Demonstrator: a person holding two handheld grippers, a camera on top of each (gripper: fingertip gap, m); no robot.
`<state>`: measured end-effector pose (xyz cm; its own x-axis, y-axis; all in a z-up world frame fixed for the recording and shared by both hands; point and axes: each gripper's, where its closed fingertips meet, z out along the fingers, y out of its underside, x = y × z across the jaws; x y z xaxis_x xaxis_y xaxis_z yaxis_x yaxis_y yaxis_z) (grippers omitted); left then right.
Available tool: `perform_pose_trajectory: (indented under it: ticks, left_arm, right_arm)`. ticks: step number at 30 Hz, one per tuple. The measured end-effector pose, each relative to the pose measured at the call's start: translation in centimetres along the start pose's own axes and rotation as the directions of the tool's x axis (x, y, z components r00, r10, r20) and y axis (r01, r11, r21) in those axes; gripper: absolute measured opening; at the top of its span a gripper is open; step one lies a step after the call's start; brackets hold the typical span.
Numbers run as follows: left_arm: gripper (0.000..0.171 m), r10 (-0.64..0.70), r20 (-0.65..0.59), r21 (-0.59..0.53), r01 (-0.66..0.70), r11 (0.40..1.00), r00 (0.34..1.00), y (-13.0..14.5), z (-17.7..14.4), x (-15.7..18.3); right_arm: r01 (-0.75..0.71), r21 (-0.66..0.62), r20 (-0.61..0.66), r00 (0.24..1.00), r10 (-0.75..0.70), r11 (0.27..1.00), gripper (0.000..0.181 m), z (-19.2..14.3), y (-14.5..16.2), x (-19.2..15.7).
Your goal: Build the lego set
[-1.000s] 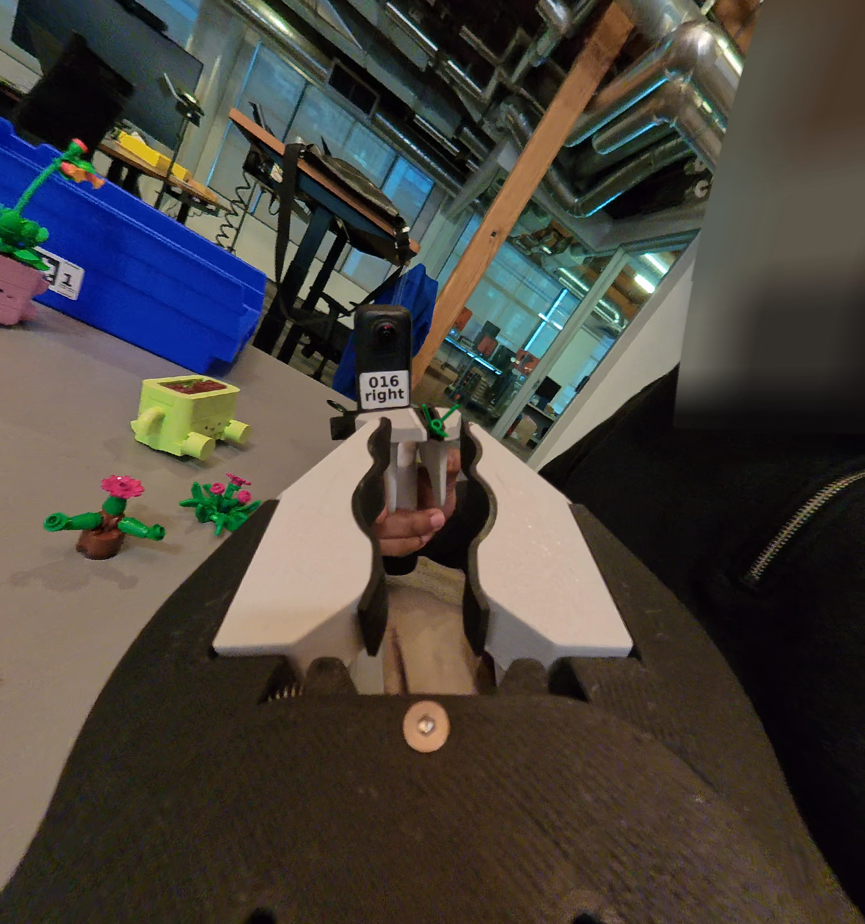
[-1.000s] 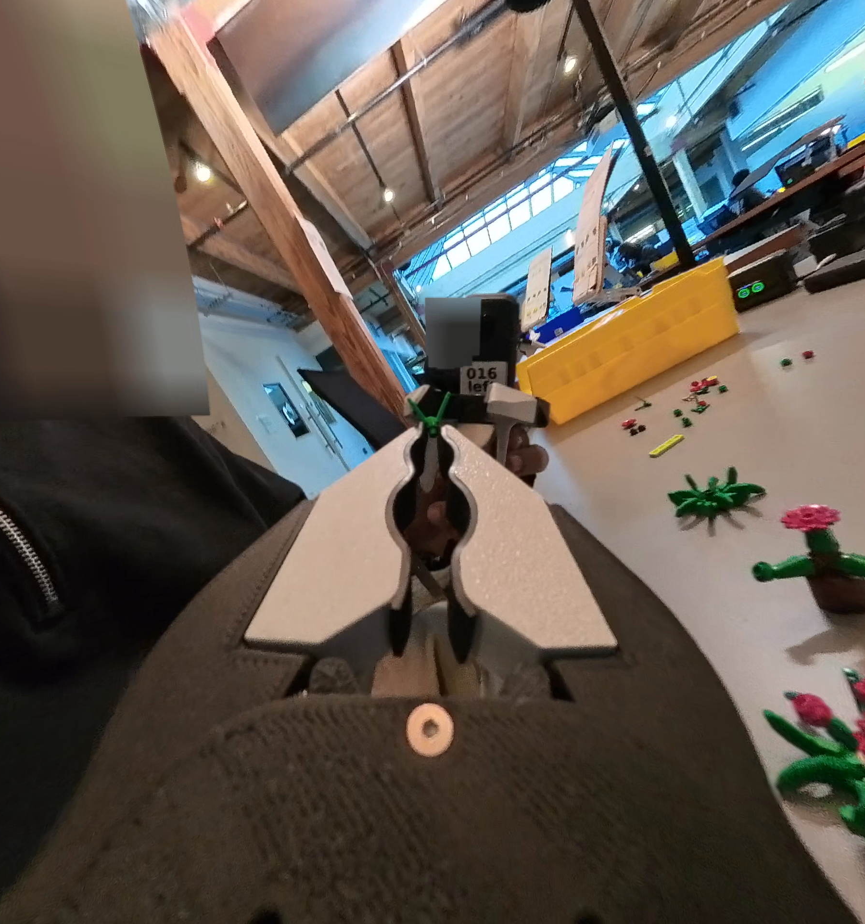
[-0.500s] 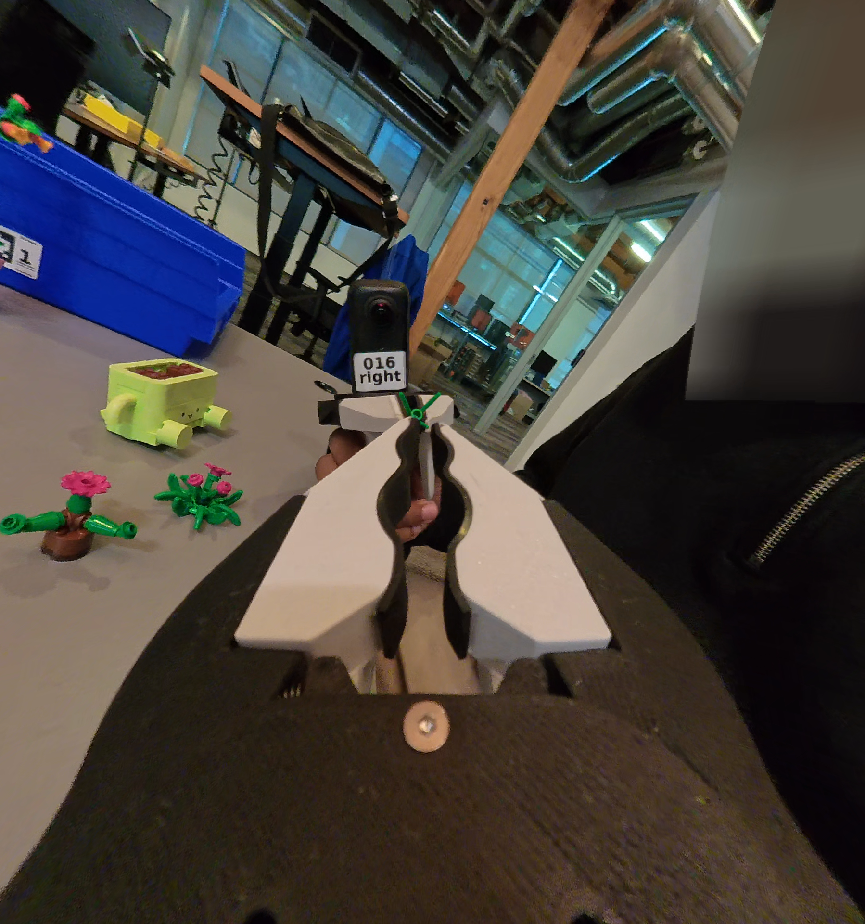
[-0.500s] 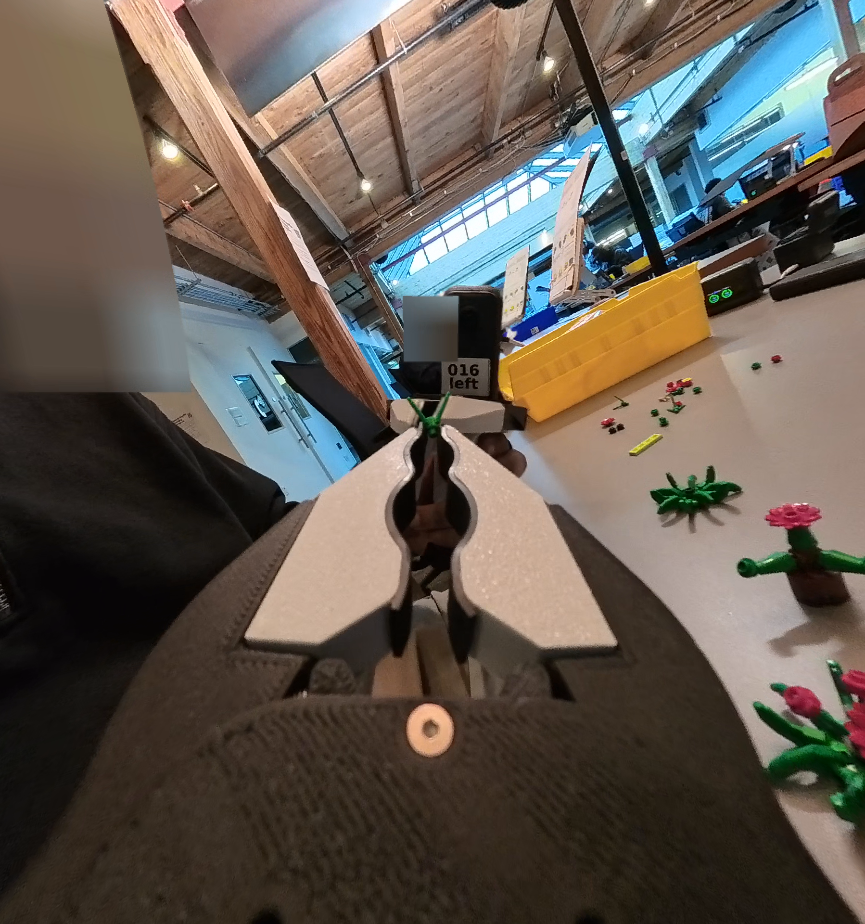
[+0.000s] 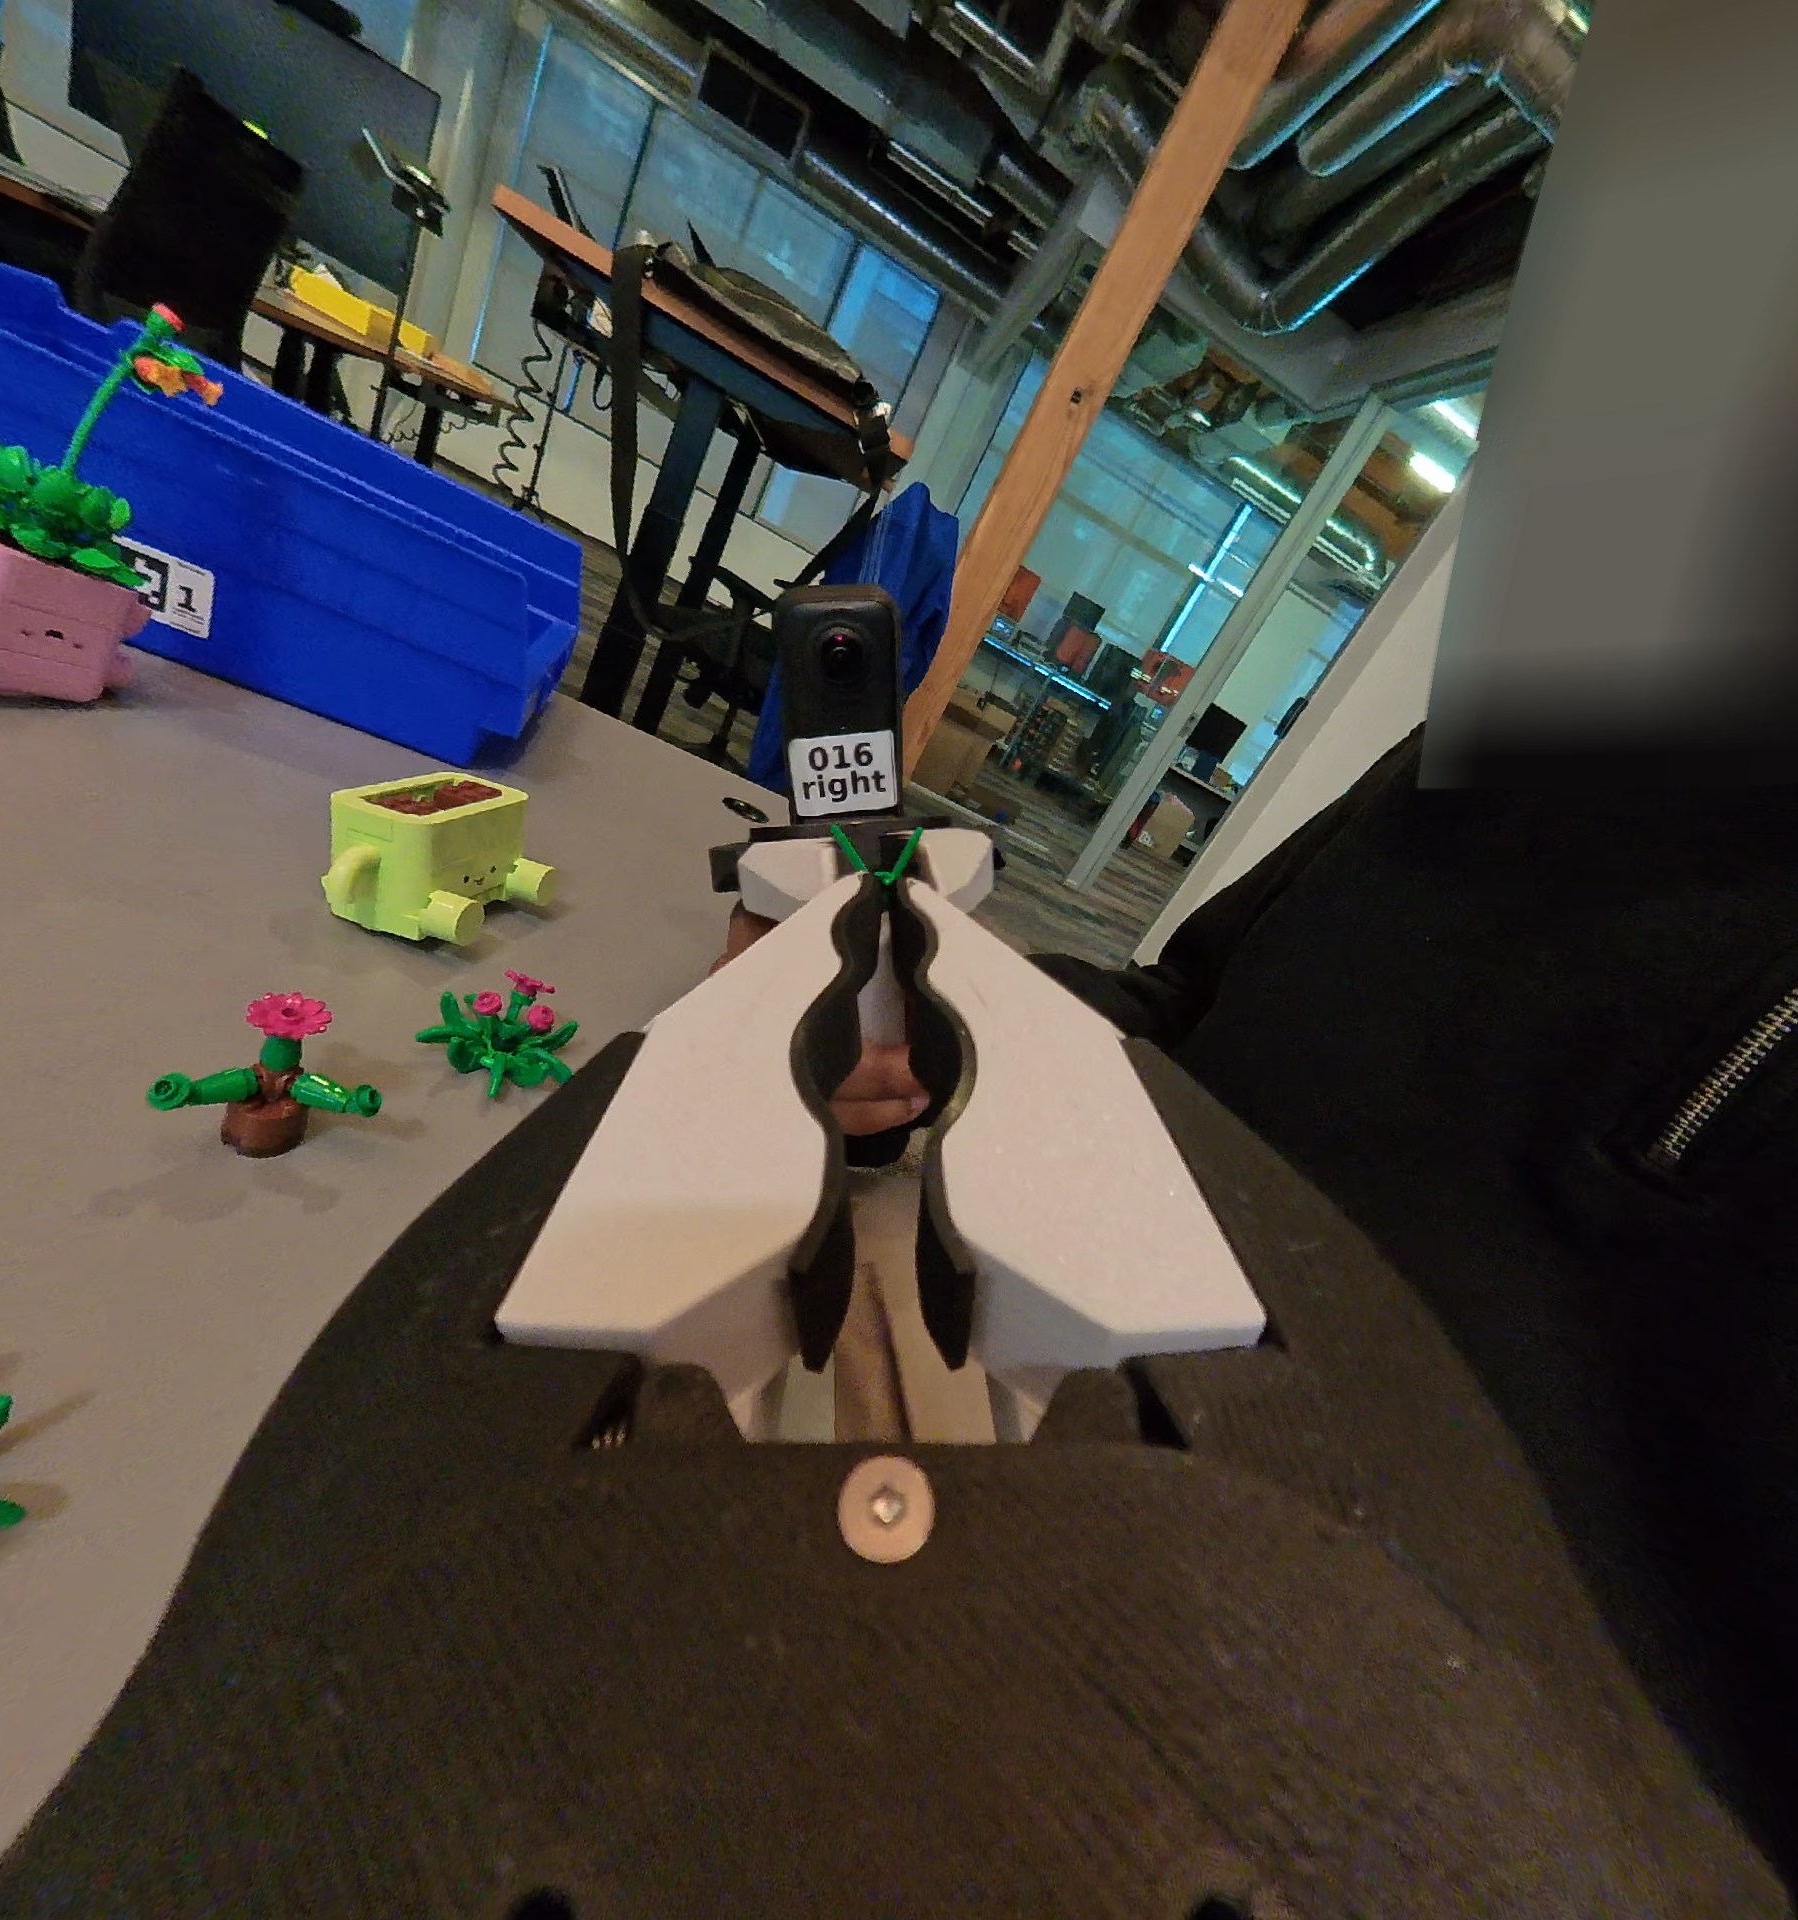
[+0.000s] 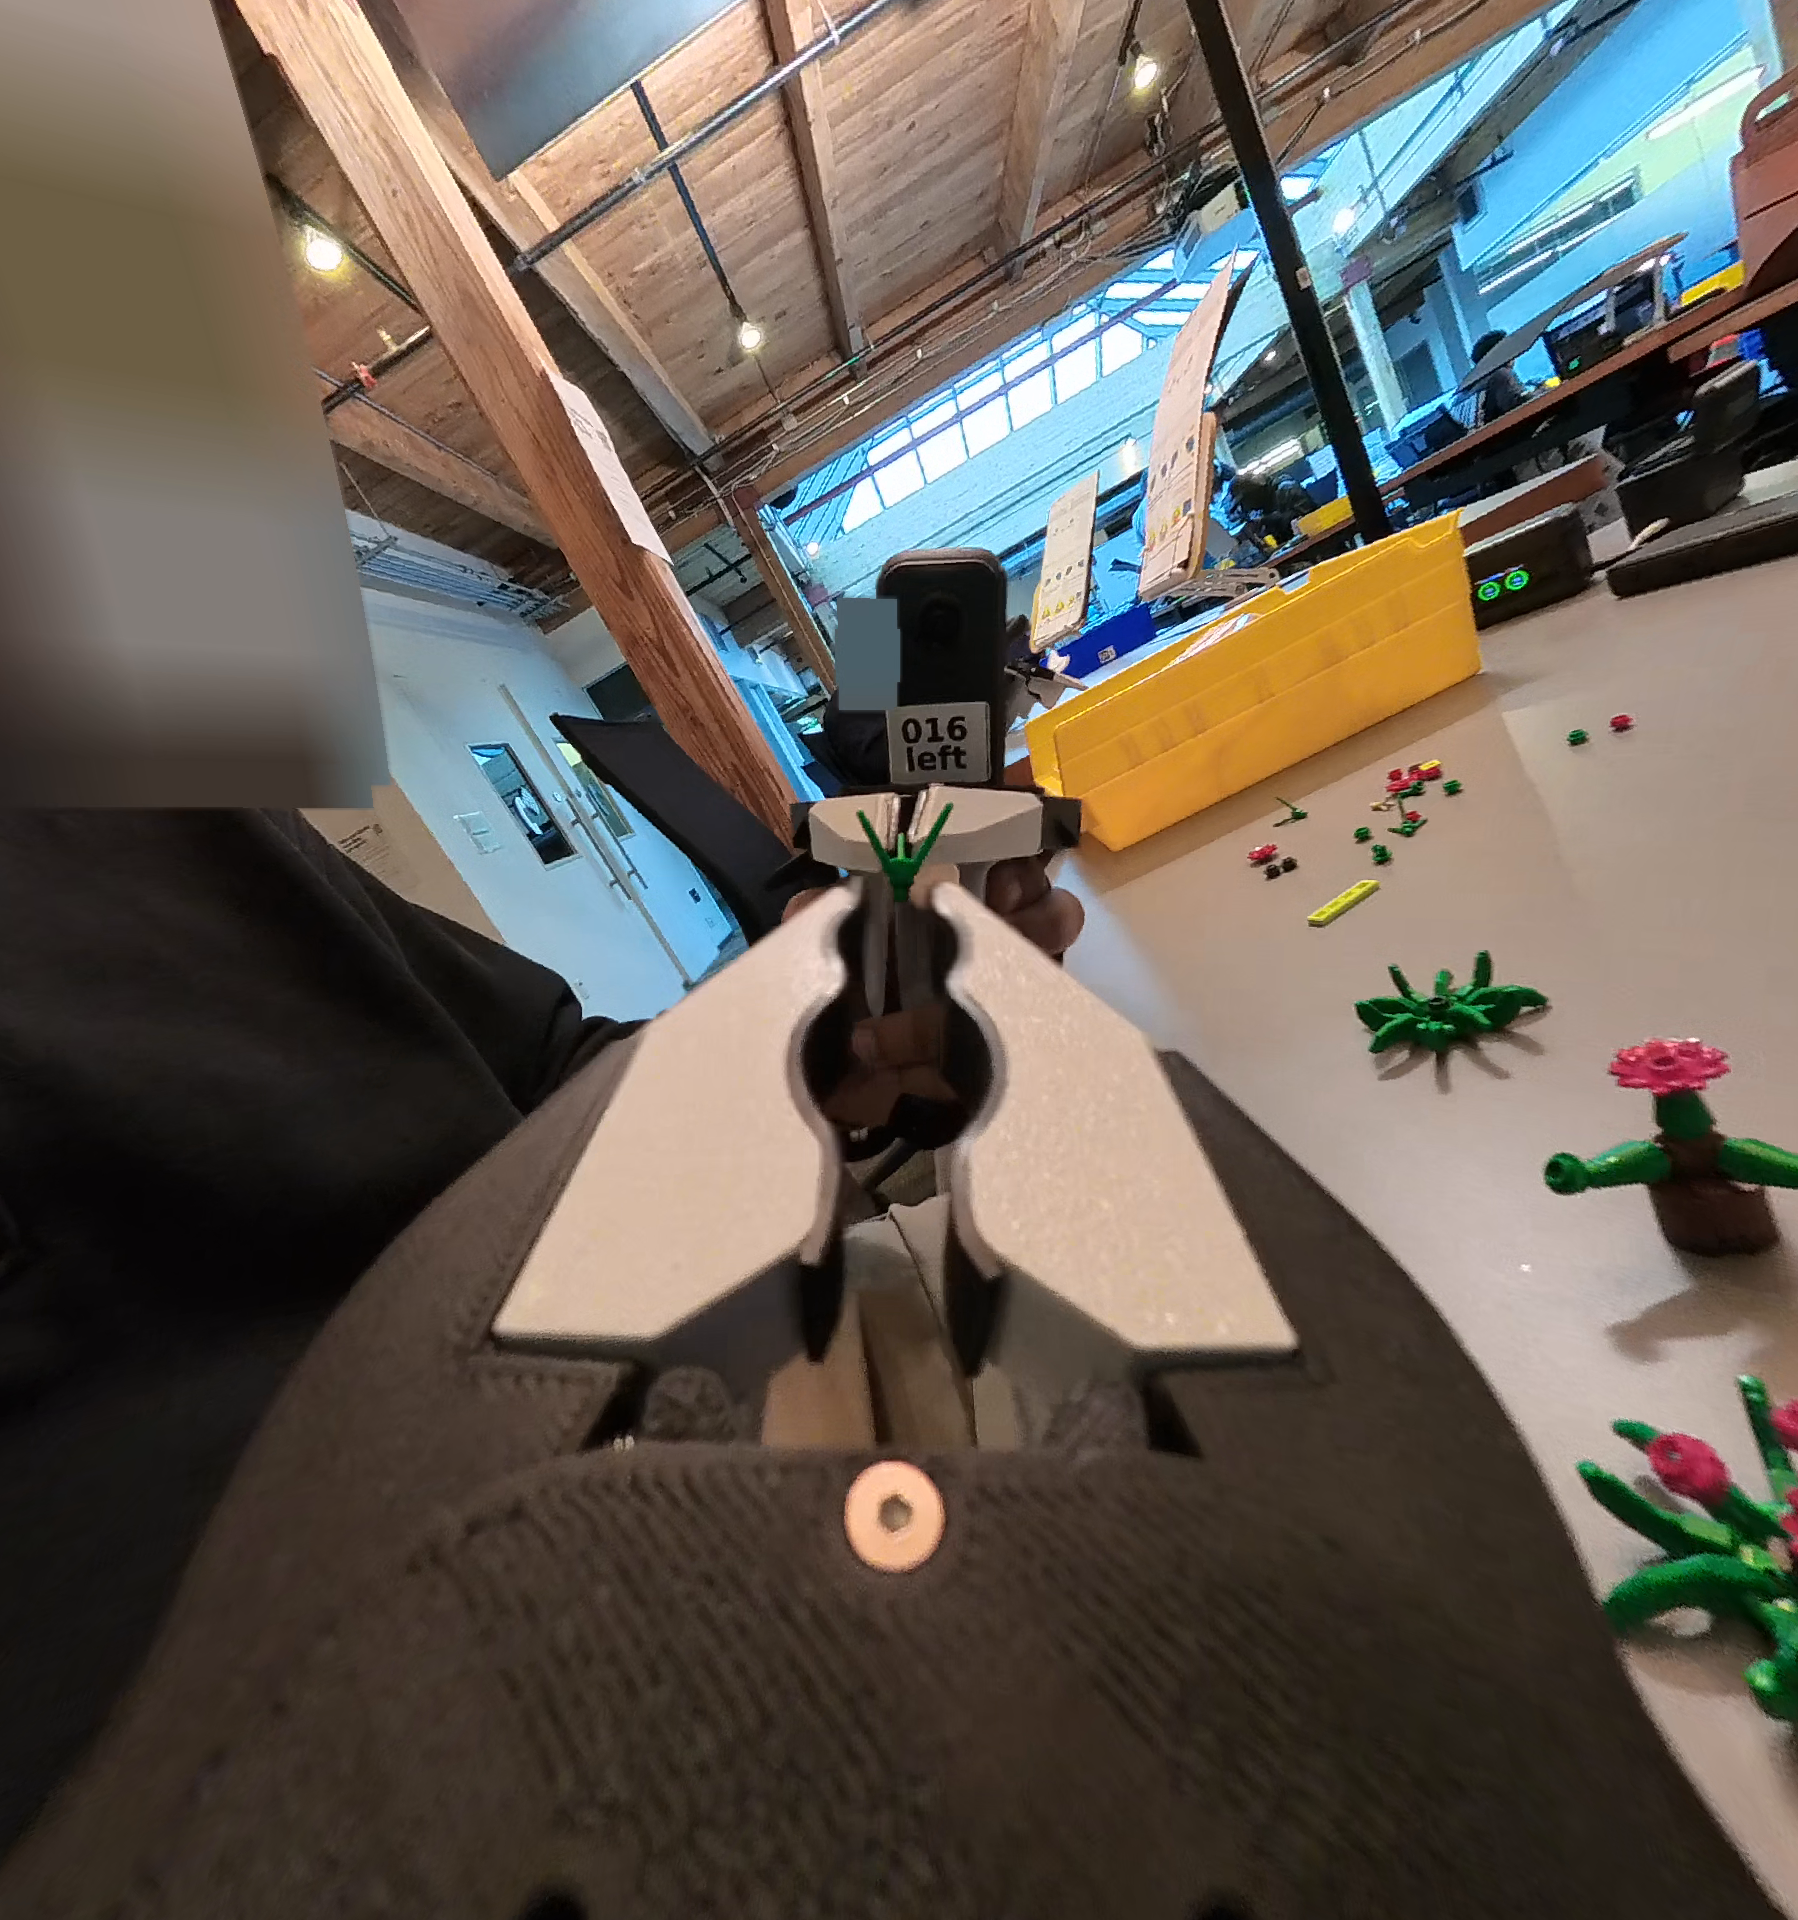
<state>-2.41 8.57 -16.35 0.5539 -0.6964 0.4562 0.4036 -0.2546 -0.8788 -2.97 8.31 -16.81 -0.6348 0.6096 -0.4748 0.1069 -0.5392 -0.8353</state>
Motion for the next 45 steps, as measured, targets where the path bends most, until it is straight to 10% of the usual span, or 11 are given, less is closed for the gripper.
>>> perform_pose_trajectory:
  ticks: [18,33,45]
  left_arm:
    - [0.0,0.004,-0.073,-0.145,-0.014,0.989,0.997,2.2,0.7,1.0]
    - [0.03,-0.069,0.005,-0.059,0.069,0.996,0.998,1.4,0.6,-0.7]
    - [0.021,-0.211,-0.1,-0.042,0.208,0.977,0.972,1.5,1.5,0.4]
  right_arm:
    - [-0.121,-0.026,0.087,0.989,0.123,0.992,0.004,-0.3,0.0,-0.3]
    - [-0.094,0.058,0.034,0.995,0.092,0.994,0.0,-0.9,-1.1,0.5]
    - [-0.005,0.086,0.021,1.0,0.004,0.996,0.0,-0.8,-1.3,-0.2]
